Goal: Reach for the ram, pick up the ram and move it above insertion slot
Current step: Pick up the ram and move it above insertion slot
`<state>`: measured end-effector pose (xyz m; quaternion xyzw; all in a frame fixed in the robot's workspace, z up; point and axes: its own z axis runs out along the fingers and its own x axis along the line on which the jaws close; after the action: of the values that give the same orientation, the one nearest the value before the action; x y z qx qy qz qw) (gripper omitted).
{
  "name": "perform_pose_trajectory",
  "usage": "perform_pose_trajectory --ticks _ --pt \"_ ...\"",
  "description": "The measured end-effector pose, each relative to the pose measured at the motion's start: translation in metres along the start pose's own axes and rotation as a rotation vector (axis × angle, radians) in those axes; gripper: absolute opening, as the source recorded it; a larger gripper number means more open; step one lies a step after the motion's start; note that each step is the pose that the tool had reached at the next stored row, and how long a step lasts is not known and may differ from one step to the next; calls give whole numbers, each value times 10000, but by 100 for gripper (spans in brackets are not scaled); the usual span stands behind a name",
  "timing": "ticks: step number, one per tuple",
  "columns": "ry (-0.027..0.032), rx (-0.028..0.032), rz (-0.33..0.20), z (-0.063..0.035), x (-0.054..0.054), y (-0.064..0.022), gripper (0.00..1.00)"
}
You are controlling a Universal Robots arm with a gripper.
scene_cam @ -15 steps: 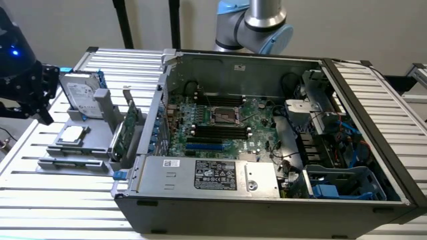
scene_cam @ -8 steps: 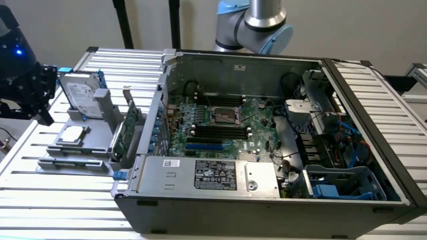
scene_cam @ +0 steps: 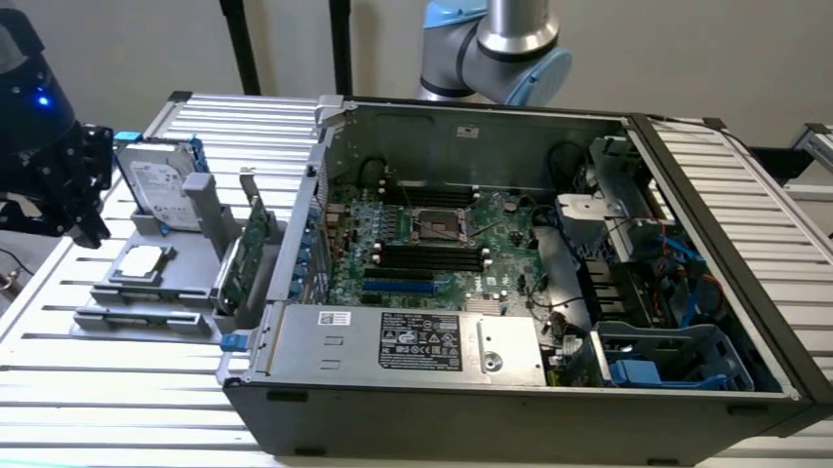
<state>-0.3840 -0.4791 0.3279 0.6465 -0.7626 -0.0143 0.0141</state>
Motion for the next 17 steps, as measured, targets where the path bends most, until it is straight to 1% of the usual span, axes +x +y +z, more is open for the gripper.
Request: perform_pose_trajectory --ticks 1,3,4,17 --pt "-1 1 -11 1 0 -1 24" --pt "-1 2 -41 10 -1 -4 24" --pt "2 1 -64 24 -1 -4 31" --pt "12 2 -332 261 -1 -14 31"
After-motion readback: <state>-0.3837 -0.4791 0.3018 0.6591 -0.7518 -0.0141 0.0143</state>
